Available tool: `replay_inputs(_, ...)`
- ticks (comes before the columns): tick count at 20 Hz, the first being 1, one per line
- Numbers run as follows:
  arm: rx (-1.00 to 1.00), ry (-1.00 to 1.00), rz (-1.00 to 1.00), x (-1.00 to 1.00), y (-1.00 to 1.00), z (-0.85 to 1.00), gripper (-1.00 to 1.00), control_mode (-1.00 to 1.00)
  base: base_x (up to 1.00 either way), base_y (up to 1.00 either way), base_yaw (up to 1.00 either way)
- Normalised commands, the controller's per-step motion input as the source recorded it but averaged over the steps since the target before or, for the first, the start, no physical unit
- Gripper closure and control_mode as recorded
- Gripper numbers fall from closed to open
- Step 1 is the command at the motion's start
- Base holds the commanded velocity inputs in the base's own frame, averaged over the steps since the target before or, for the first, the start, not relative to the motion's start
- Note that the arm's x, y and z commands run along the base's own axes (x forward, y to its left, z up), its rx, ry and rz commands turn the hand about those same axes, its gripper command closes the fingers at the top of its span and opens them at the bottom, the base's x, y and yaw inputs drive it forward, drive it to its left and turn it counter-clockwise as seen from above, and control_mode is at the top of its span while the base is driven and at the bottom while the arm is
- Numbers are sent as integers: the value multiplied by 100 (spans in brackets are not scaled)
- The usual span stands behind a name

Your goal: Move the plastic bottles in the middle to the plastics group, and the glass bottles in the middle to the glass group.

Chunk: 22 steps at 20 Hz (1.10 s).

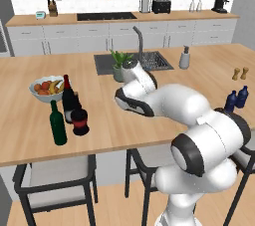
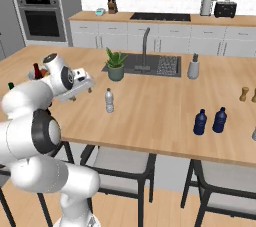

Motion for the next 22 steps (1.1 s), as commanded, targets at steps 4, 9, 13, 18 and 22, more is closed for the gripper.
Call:
replay_inputs(4, 21, 3, -23, 11, -99, -4, -100, -100, 0, 0, 0)
replay_inputs(9, 15, 9, -14, 54, -76, -1, -100, -100, 0, 0, 0)
replay_inputs(13, 12, 0, -3, 53, -28, -12, -100, -100, 0, 0, 0)
replay_inputs(18, 11, -6, 0, 8, 1, -22, -100, -100, 0, 0, 0)
replay_inputs(22, 12, -11, 0, 3, 4, -23, -100, -100, 0, 0, 0)
